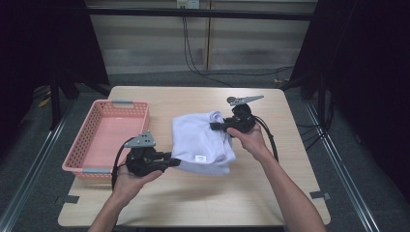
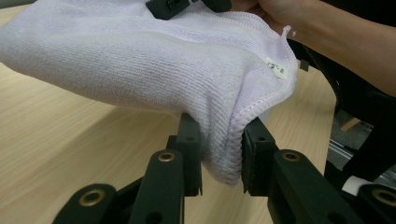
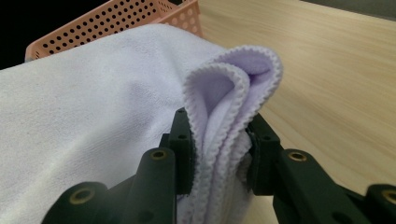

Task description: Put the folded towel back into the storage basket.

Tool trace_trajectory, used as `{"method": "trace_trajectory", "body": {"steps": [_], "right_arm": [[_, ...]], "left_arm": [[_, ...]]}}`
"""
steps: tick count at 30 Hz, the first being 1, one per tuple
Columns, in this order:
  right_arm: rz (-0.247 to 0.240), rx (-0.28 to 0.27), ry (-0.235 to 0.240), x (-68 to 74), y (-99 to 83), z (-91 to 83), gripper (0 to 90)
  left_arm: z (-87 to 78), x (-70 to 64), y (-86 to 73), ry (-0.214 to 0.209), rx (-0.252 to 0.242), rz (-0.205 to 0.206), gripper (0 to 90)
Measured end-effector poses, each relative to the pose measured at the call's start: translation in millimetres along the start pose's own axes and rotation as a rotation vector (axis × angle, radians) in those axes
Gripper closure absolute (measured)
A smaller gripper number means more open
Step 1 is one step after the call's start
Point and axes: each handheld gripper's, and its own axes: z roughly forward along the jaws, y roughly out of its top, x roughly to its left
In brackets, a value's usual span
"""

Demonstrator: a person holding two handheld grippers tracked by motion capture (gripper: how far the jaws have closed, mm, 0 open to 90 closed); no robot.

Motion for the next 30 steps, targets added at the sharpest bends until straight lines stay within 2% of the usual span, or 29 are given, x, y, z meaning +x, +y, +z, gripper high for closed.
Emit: {"method": "trace_trajectory", "body": {"steps": [2, 5, 7, 9, 11, 17, 20, 23, 26, 30], "right_arm": [[-0.002, -0.001, 0.004, 1.0, 5.1, 2.0, 68.7], [-0.007, -0.011, 0.007, 4.9, 13.5, 5.0, 68.9], [-0.014, -0.023, 0.006, 7.1, 20.4, 6.3, 69.1], [-0.008, -0.042, 0.015, 8.3, 27.4, 7.9, 69.3], [-0.017, -0.036, 0.015, 10.8, 35.0, 12.9, 69.4], [-0.028, 0.001, 0.009, 18.4, 51.3, 28.1, 69.4], [-0.037, -0.007, 0.023, 20.4, 61.6, 33.0, 69.4], [-0.039, -0.019, 0.035, 24.4, 74.6, 38.8, 69.5], [-0.052, -0.009, 0.028, 31.7, 86.0, 49.0, 69.7], [-0.048, -0.002, 0.044, 40.3, 97.6, 64.6, 69.9]], "left_arm": [[-5.0, 4.2, 1.2, 0.002, 0.001, 0.002, 73.2], [-13.9, 12.5, 2.2, 0.011, -0.029, -0.014, 73.6], [-19.7, 17.6, 1.9, 0.043, -0.049, -0.037, 73.8], [-25.3, 23.6, 1.2, 0.042, -0.061, -0.04, 74.0], [-31.1, 29.6, 0.8, 0.045, -0.076, -0.057, 74.0], [-43.9, 36.2, 0.9, 0.069, -0.082, -0.067, 74.2], [-53.0, 40.0, 2.2, 0.079, -0.098, -0.068, 74.2], [-63.7, 42.9, 3.1, 0.106, -0.126, -0.07, 74.2], [-73.2, 47.2, -0.5, 0.131, -0.153, -0.092, 74.2], [-87.9, 51.8, -6.2, 0.154, -0.183, -0.108, 74.3]]}}
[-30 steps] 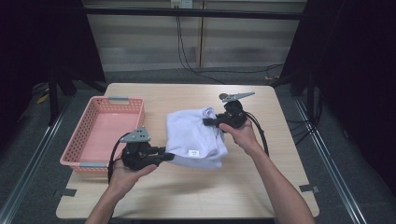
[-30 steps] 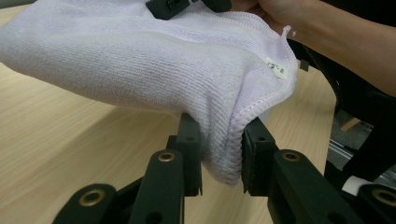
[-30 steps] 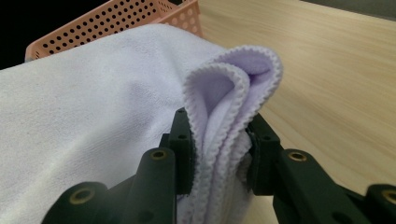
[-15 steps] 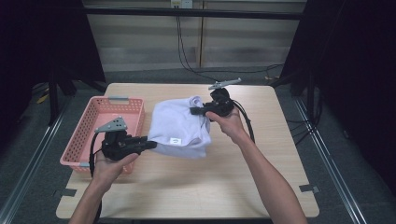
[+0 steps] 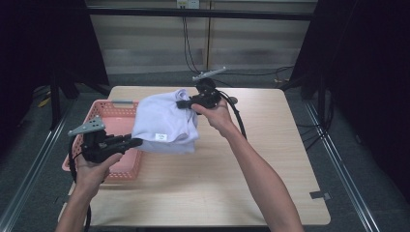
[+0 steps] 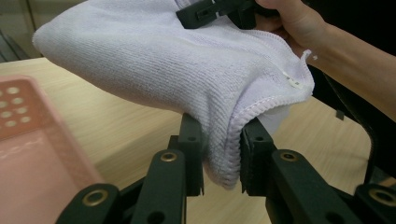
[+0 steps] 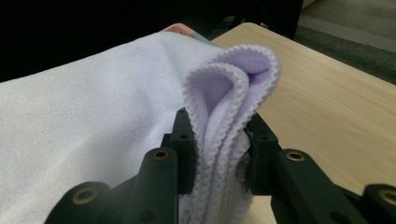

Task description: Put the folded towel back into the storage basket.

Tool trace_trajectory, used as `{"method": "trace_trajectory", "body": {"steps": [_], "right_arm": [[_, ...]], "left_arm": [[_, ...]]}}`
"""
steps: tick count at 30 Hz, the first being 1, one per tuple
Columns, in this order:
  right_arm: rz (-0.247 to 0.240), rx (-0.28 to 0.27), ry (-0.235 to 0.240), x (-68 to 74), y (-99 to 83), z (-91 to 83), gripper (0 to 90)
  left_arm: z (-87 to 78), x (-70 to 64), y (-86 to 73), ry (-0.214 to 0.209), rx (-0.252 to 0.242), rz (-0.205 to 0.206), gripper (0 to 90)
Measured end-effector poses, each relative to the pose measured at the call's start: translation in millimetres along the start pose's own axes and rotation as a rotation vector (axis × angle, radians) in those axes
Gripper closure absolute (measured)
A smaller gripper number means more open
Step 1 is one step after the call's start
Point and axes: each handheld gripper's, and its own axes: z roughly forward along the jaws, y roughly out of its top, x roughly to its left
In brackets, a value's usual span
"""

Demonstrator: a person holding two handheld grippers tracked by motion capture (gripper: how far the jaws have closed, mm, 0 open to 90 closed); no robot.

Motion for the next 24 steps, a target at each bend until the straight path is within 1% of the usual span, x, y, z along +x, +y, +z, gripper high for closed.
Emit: {"method": "trace_trajectory", "body": {"steps": [3, 5, 8, 10, 12, 13, 15, 16, 17, 18, 20, 21, 23, 24], "right_arm": [[-0.009, 0.007, 0.006, 7.8, 10.2, 9.3, 69.9], [-0.016, 0.011, 0.017, 12.6, 17.2, 15.6, 69.9], [-0.017, 0.023, 0.015, 19.4, 26.8, 27.6, 69.9], [-0.015, 0.03, 0.023, 23.0, 31.1, 35.4, 69.9], [-0.013, 0.031, 0.032, 26.8, 35.0, 41.3, 69.9], [-0.019, 0.033, 0.034, 29.7, 37.7, 44.4, 69.9], [-0.018, 0.022, 0.043, 36.0, 42.7, 49.7, 70.0], [-0.017, 0.023, 0.046, 38.9, 45.2, 53.0, 70.0], [-0.02, 0.025, 0.052, 41.5, 47.7, 56.8, 70.0], [-0.023, 0.028, 0.055, 44.5, 50.1, 61.1, 70.0], [-0.022, 0.037, 0.06, 51.2, 54.4, 70.6, 70.0], [-0.03, 0.051, 0.05, 54.5, 56.4, 76.4, 70.0], [-0.034, 0.06, 0.051, 60.2, 60.2, 86.5, 69.9], [-0.035, 0.064, 0.055, 62.6, 62.5, 90.7, 70.0]], "left_arm": [[-12.4, 6.6, -0.1, 0.019, -0.008, -0.005, 74.3], [-20.6, 11.2, -1.7, 0.02, -0.023, -0.013, 74.2], [-29.0, 20.0, -6.0, 0.053, -0.022, -0.033, 74.2], [-37.4, 25.0, -8.4, 0.06, -0.042, -0.05, 74.2], [-45.6, 29.1, -9.4, 0.074, -0.053, -0.057, 74.3], [-50.0, 30.9, -9.6, 0.077, -0.057, -0.062, 74.3], [-59.1, 33.5, -9.3, 0.099, -0.067, -0.063, 74.3], [-64.1, 34.8, -9.2, 0.102, -0.074, -0.066, 74.3], [-68.7, 35.7, -9.1, 0.114, -0.074, -0.064, 74.3], [-72.4, 36.2, -9.0, 0.126, -0.069, -0.055, 74.4], [-81.2, 38.7, -9.1, 0.144, -0.081, -0.057, 74.4], [-84.6, 40.2, -9.7, 0.165, -0.086, -0.06, 74.4], [-92.4, 45.4, -12.4, 0.172, -0.103, -0.078, 74.5], [-95.6, 46.8, -13.6, 0.175, -0.1, -0.079, 74.6]]}}
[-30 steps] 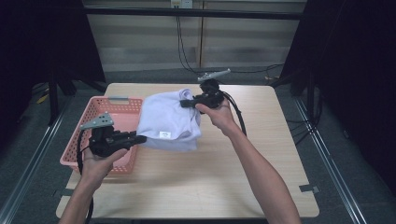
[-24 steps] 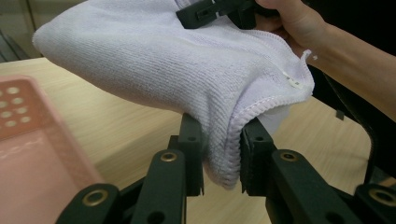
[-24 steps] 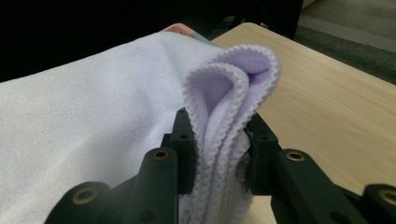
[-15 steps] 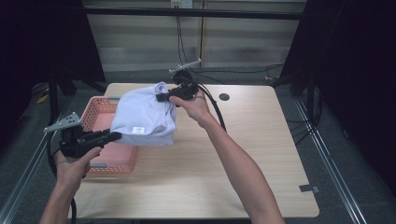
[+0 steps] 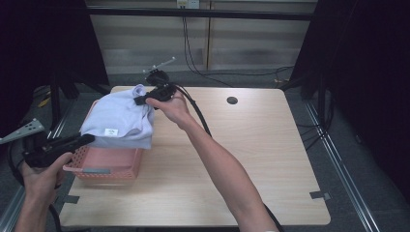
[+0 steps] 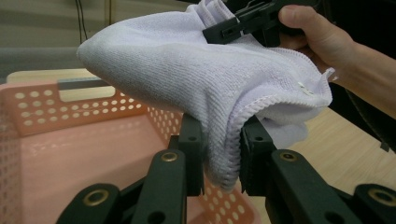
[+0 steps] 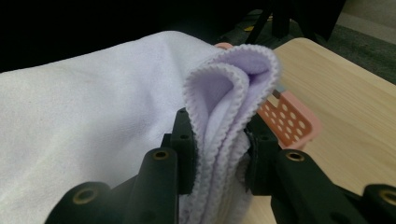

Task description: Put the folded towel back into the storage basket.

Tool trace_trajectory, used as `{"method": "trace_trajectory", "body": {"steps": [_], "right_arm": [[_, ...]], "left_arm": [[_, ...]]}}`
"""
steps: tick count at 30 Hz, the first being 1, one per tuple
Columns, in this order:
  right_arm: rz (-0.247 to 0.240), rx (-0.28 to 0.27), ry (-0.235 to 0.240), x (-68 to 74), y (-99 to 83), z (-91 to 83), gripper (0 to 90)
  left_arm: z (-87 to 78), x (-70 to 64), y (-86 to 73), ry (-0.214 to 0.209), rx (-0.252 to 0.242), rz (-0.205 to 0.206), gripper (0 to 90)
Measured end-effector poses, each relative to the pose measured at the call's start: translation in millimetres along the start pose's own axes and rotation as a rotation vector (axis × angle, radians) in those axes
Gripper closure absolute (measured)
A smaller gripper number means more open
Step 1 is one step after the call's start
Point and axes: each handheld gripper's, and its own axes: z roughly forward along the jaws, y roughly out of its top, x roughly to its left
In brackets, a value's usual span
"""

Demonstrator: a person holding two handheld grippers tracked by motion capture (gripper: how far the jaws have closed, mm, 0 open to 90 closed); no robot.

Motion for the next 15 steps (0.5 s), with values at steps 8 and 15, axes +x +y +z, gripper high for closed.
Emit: {"method": "trace_trajectory", "body": {"steps": [8, 15], "right_arm": [[0.021, 0.009, 0.016, 13.7, 4.6, 35.9, 70.0], [0.052, 0.045, -0.021, 14.1, -13.3, 67.9, 70.0]], "left_arm": [[-19.2, 21.2, -14.4, 0.064, 0.016, -0.043, 74.5], [-13.3, 45.6, -36.9, 0.096, 0.088, -0.111, 74.4]]}}
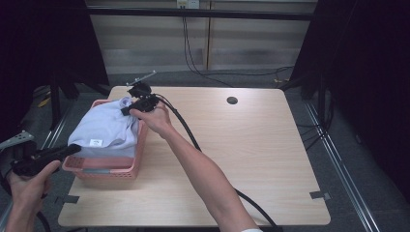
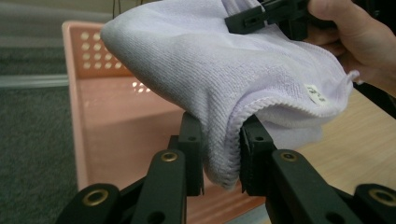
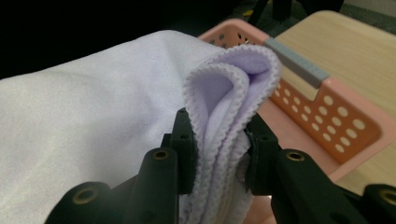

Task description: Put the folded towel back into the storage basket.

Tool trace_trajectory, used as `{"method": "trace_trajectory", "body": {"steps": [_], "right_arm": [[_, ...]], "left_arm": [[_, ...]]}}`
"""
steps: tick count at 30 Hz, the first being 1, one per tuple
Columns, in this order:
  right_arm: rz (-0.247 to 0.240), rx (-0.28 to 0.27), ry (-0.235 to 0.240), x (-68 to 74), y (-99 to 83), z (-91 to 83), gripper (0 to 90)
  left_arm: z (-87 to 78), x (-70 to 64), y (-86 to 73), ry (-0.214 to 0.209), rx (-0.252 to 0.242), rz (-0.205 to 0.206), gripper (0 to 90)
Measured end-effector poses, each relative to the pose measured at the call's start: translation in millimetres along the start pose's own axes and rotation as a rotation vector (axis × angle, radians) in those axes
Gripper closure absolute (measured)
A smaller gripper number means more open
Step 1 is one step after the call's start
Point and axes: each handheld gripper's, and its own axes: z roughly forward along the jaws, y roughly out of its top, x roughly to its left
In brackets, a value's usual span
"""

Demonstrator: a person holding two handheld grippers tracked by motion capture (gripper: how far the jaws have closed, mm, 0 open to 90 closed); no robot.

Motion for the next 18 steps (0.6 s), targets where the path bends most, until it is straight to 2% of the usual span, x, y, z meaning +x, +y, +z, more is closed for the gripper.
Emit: {"method": "trace_trajectory", "body": {"steps": [3, 4, 5, 8, 10, 12, 14, 15, 16, 17, 18], "right_arm": [[0.022, -0.009, -0.004, -2.1, -6.1, 9.1, 70.0], [0.051, -0.02, -0.003, -6.1, -13.2, 19.3, 69.9], [0.057, -0.02, 0.002, -7.4, -15.5, 22.9, 69.9], [0.07, -0.015, -0.007, -9.3, -20.3, 30.4, 69.9], [0.071, -0.007, -0.012, -11.3, -23.4, 35.4, 69.5], [0.054, 0.017, -0.013, -13.0, -28.9, 40.6, 67.4], [0.038, 0.017, -0.016, -17.0, -33.7, 44.2, 60.4], [0.032, 0.018, -0.037, -19.3, -35.2, 45.3, 53.4], [0.041, 0.018, -0.053, -21.8, -35.7, 44.8, 47.7], [0.042, -0.003, -0.049, -25.0, -35.9, 42.9, 42.9], [0.048, -0.013, -0.053, -26.7, -35.6, 40.6, 39.7]], "left_arm": [[4.1, 7.9, -5.6, 0.033, 0.03, 0.001, 74.2], [6.2, 13.8, -8.4, 0.042, 0.043, -0.004, 74.2], [7.4, 15.1, -9.5, 0.048, 0.05, -0.006, 74.1], [14.1, 18.8, -13.5, 0.077, 0.088, -0.007, 74.0], [16.6, 19.8, -15.2, 0.077, 0.1, -0.008, 73.4], [19.0, 16.9, -16.4, 0.081, 0.125, 0.016, 71.0], [20.7, 11.6, -16.2, 0.113, 0.154, 0.049, 61.3], [19.7, 8.7, -16.0, 0.12, 0.153, 0.062, 54.6], [18.0, 5.7, -15.4, 0.113, 0.147, 0.067, 50.3], [16.6, 2.6, -14.5, 0.112, 0.142, 0.074, 46.6], [14.9, -3.8, -12.8, 0.116, 0.142, 0.095, 44.7]]}}
